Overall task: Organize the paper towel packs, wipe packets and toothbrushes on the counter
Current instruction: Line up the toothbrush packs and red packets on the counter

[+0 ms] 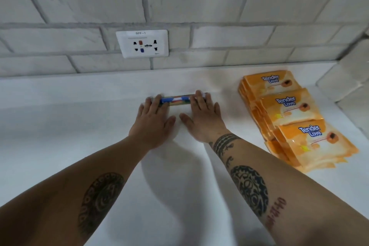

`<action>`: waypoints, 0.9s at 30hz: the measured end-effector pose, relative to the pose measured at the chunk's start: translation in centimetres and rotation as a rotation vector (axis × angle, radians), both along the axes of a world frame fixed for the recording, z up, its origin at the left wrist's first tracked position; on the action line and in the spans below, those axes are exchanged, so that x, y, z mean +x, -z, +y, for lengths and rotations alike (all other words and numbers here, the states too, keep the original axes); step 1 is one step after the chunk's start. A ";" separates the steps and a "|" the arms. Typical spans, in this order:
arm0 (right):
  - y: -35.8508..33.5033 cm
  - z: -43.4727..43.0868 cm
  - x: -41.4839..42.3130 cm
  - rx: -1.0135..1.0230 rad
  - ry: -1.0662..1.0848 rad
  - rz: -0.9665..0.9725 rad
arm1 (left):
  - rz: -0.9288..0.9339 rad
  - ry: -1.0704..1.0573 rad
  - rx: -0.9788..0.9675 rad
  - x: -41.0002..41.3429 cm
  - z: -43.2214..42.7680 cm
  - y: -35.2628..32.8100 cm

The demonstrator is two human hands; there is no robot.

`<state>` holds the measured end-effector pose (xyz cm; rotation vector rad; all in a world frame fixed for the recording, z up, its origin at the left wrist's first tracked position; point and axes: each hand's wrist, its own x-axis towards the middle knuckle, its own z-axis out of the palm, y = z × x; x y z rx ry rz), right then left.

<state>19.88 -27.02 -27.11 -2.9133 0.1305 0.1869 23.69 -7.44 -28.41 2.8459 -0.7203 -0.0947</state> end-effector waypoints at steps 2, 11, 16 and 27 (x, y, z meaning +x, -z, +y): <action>0.2 -0.1 0.2 -0.004 -0.002 -0.011 | 0.015 -0.002 -0.024 0.2 -0.1 0.0; -0.3 -0.3 -0.7 0.043 -0.035 -0.033 | 0.003 -0.011 -0.086 -0.6 0.3 -0.3; -0.7 -0.6 -4.6 0.103 -0.005 -0.005 | 0.001 -0.031 -0.127 -3.4 1.9 -0.2; -4.3 0.2 -18.2 0.168 0.007 0.293 | 0.072 -0.050 0.062 -13.6 4.4 -2.4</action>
